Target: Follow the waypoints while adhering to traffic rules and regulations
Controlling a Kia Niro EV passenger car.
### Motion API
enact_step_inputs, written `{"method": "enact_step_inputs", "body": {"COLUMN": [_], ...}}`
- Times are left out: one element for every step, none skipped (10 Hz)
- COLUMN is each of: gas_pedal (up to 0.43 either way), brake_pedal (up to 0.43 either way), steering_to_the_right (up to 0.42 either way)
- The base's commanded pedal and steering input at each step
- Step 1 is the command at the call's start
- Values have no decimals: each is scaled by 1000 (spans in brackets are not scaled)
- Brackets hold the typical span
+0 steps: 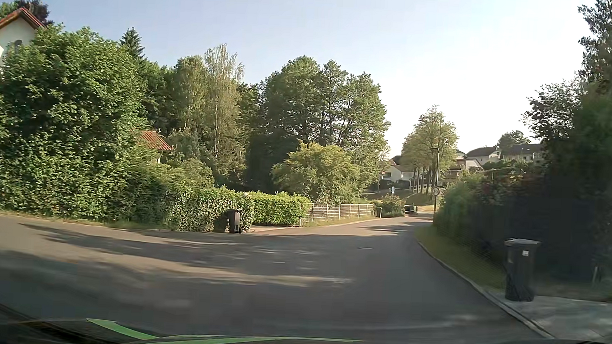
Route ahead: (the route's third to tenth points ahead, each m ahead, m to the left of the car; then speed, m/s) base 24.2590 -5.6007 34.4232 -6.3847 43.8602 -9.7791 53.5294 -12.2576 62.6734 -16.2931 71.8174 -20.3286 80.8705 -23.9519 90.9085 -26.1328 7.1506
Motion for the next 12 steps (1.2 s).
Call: {"method": "enact_step_inputs", "body": {"gas_pedal": [0, 0, 0, 0, 0, 0, 0, 0, 0, 0, 0, 0], "brake_pedal": [0, 0, 0, 0, 0, 0, 0, 0, 0, 0, 0, 0], "steering_to_the_right": [41, 41, 41, 41, 41, 43, 44, 44, 48, 50, 50, 50]}}
